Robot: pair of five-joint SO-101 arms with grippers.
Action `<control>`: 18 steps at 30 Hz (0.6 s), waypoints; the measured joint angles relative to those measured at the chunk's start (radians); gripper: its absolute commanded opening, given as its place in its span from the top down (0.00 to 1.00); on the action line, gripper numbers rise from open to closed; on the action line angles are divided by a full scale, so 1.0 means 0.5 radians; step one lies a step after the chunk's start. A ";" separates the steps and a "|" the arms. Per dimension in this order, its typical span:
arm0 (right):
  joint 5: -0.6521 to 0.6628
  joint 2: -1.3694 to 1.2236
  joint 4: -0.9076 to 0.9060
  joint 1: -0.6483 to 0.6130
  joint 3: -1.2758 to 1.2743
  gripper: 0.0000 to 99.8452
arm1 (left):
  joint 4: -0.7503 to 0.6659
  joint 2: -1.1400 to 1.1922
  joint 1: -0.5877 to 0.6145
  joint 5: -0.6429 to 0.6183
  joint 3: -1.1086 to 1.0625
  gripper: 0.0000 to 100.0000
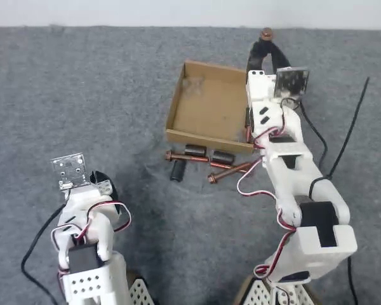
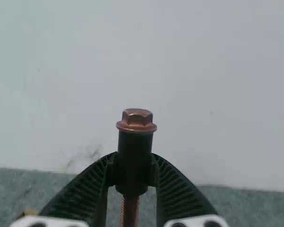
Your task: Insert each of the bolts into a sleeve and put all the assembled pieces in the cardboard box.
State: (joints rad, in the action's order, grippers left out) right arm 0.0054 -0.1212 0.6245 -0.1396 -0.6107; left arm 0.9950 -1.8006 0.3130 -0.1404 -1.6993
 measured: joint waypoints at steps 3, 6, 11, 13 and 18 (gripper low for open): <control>0.000 -0.003 -0.384 -0.003 0.117 0.99 | 0.000 0.000 0.000 0.000 0.000 0.98; 0.000 -0.003 -0.801 -0.003 0.255 0.99 | 0.000 0.000 0.000 0.000 0.000 0.98; 0.000 -0.003 -1.565 -0.003 0.497 0.99 | 0.000 0.000 0.000 0.003 0.000 0.99; 0.000 -0.003 -1.890 -0.003 0.626 0.99 | 0.000 0.000 0.000 0.003 0.000 0.99; 0.000 -0.006 -2.621 -0.031 0.942 0.99 | 0.000 0.000 0.000 0.003 0.000 0.99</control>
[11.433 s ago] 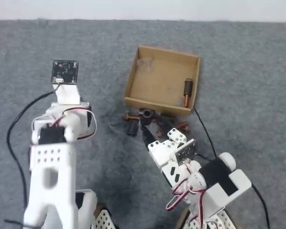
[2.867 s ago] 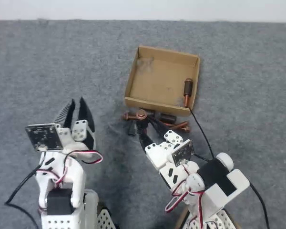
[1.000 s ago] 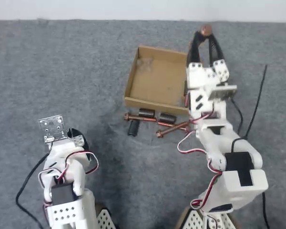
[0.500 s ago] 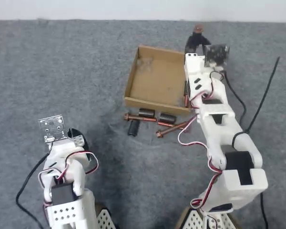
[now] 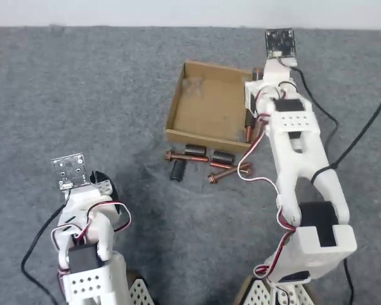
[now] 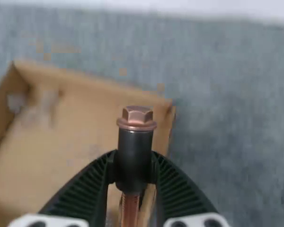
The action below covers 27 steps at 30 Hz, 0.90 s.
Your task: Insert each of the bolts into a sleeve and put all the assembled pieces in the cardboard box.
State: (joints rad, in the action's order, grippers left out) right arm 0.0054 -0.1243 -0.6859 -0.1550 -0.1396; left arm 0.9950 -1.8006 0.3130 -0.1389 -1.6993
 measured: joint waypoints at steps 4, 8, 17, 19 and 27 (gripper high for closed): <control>0.000 -0.123 -0.448 -0.117 0.252 0.99 | 0.000 0.000 0.000 0.003 0.000 0.99; 0.000 -0.279 -0.862 -0.215 0.586 0.99 | 0.000 0.000 0.000 0.003 0.000 0.99; 0.000 -0.841 -1.366 -0.218 1.375 0.99 | 0.000 0.000 0.000 0.003 0.000 0.99; 0.000 -0.961 -1.402 -0.221 1.482 0.99 | 0.000 0.000 0.000 0.003 0.000 0.99; 0.000 -1.344 -1.421 -0.209 1.811 0.99 | 0.000 0.000 0.000 0.003 0.000 0.99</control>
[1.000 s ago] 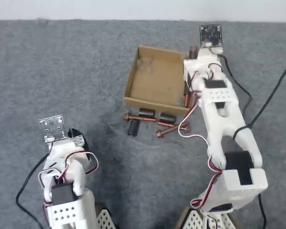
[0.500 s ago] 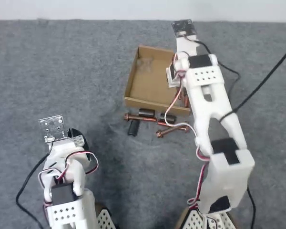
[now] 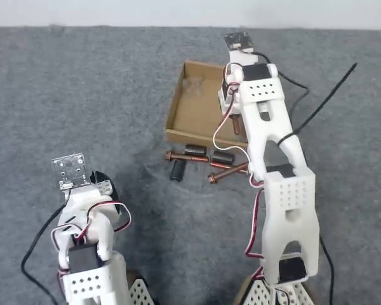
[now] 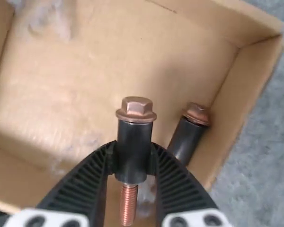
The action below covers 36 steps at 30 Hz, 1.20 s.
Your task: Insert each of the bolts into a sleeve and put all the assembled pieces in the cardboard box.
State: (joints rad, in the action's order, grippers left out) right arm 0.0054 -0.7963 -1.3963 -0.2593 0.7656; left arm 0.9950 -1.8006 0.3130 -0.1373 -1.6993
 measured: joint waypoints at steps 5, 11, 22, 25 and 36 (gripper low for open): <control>0.000 -0.129 -0.003 0.098 0.086 0.99 | 0.000 0.000 0.000 0.000 0.000 0.99; 0.000 -0.144 -0.003 0.144 0.092 0.99 | 0.000 0.000 0.000 0.000 0.000 0.99; 0.000 -0.187 0.012 0.107 0.132 0.99 | 0.000 0.000 0.000 0.000 0.000 0.99; 0.000 -0.187 0.034 0.101 0.132 0.99 | 0.000 0.000 0.000 0.000 0.000 0.99; 0.000 -0.258 -0.003 0.077 0.144 0.82 | 0.000 0.000 0.000 0.000 0.000 0.99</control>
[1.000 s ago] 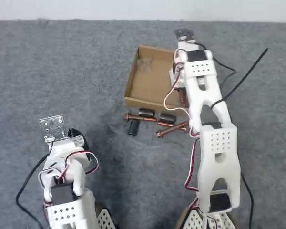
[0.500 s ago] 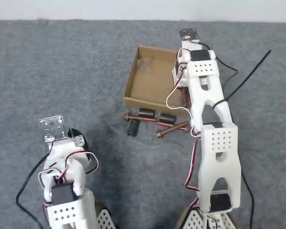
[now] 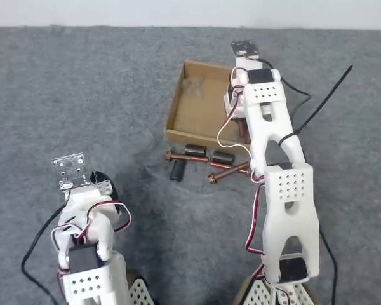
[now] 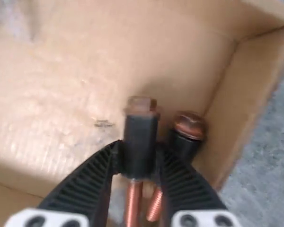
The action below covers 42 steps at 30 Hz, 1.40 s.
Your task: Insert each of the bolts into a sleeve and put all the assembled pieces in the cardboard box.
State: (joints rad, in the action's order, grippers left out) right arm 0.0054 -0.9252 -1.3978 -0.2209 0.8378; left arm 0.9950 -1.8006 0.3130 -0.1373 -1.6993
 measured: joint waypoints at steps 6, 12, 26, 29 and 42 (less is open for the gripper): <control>0.000 0.000 -0.083 -0.018 0.086 0.82 | 0.000 0.000 0.000 0.000 0.000 0.99; 0.003 0.000 -0.353 0.012 0.347 0.82 | 0.000 0.000 0.000 0.000 0.000 0.99; 0.003 0.080 -0.712 0.037 0.709 0.96 | 0.000 0.000 0.000 0.000 0.000 0.99; 0.003 0.114 -0.712 0.031 0.678 1.00 | 0.000 0.000 0.000 0.000 0.000 0.99; 0.003 0.988 -0.712 -0.132 -0.466 0.99 | 0.000 0.000 0.000 0.000 0.000 0.99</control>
State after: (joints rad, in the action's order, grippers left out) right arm 0.0069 -0.4312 -1.7538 -0.2869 0.6045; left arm 0.9950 -1.8006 0.3130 -0.1373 -1.6993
